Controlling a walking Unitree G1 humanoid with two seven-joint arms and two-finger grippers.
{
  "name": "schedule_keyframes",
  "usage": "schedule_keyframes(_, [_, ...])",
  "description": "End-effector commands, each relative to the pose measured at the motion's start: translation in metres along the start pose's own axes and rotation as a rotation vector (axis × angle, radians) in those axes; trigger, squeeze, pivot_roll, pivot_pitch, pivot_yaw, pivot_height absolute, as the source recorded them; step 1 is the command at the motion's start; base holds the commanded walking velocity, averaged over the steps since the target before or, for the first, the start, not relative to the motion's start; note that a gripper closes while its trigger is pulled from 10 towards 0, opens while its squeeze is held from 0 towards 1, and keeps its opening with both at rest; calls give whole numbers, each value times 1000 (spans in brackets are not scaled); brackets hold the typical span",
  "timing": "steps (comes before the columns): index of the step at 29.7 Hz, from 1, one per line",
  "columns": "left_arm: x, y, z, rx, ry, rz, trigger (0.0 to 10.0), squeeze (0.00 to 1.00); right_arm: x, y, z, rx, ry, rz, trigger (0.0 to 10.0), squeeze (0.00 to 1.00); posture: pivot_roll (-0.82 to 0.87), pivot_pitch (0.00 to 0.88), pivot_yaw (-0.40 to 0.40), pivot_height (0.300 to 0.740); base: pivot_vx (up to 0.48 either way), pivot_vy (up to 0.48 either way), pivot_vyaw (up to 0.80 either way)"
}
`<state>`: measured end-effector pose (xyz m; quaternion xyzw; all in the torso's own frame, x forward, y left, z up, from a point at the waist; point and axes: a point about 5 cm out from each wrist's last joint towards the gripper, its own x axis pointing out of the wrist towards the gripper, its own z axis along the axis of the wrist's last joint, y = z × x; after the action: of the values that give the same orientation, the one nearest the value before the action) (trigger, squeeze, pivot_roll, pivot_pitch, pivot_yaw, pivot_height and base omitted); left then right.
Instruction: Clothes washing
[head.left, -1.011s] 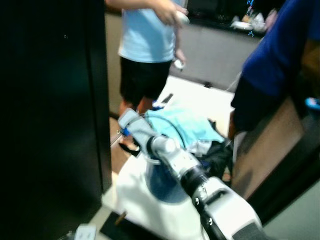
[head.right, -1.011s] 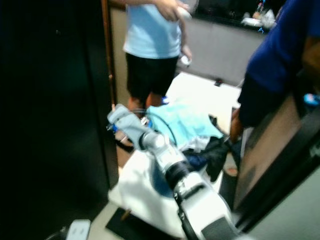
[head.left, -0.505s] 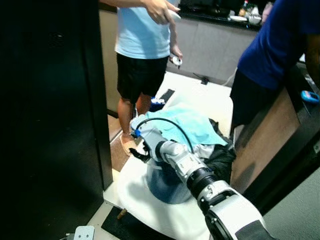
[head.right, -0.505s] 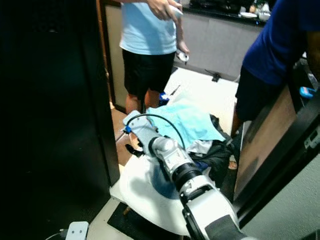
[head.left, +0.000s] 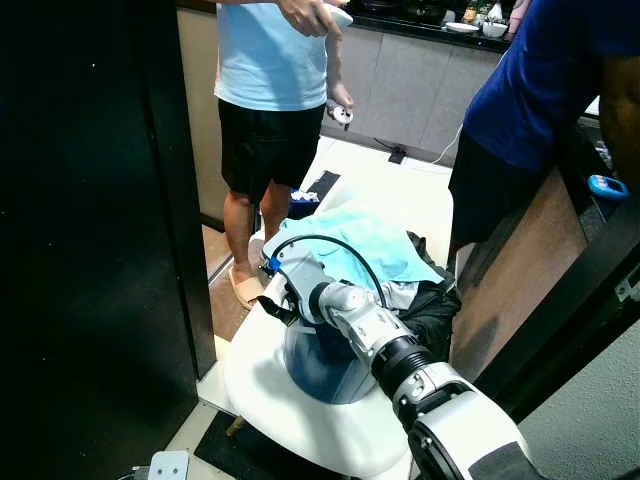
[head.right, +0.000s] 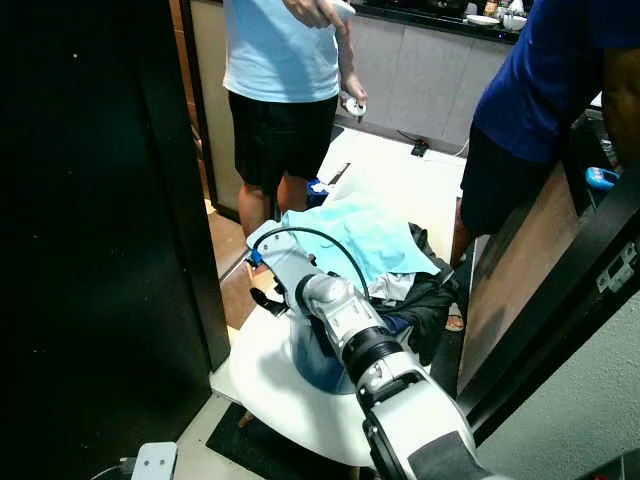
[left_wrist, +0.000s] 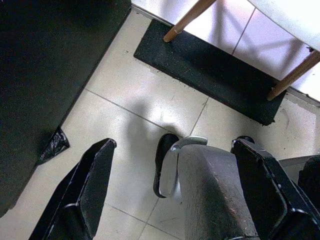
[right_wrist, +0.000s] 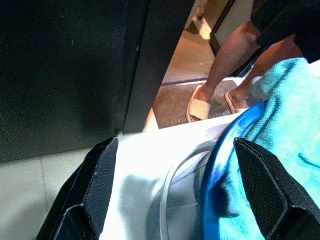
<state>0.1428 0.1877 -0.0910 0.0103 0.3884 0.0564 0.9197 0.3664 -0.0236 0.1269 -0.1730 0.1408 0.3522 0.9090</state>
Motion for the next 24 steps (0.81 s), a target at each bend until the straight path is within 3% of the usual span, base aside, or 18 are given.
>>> schedule_keyframes(1, [-2,-5,-7,8,32,-22,10000,0,1,-2,6,57,-19,-1,10000,0,198,0,-125,740,322,0,0])
schedule_keyframes(5, [-2,-5,-7,4,34,-18,10000,0,3,4,15,157,-55,27,10000,0,198,0,-125,740,161,0,0])
schedule_keyframes(6, [-2,-6,-7,3,34,-19,10000,0,6,11,22,248,-76,44,10000,0,198,0,-127,740,0,0,0])
schedule_keyframes(8, [-3,-8,-8,4,37,-24,10000,0,11,22,27,321,-72,34,10000,0,200,0,-130,740,0,0,0])
schedule_keyframes(13, [-5,-10,-12,4,42,-27,10000,0,15,29,12,259,14,-33,10000,0,210,0,-136,740,0,0,0])
schedule_keyframes(17, [-7,-11,-17,5,48,-29,10000,0,13,25,-4,176,69,-45,10000,0,221,0,-140,740,0,0,0])
schedule_keyframes(21, [-10,-11,-22,3,57,-28,10000,0,7,15,-14,147,96,-19,10000,0,225,0,-142,740,0,0,0])
schedule_keyframes(23, [-12,-11,-26,2,68,-29,10000,0,-3,-8,-19,154,114,35,10000,0,220,0,-140,740,0,0,0])
schedule_keyframes(24, [-12,-11,-26,2,68,-29,10000,0,-3,-8,-19,154,114,35,10000,0,220,0,-140,740,0,0,0])
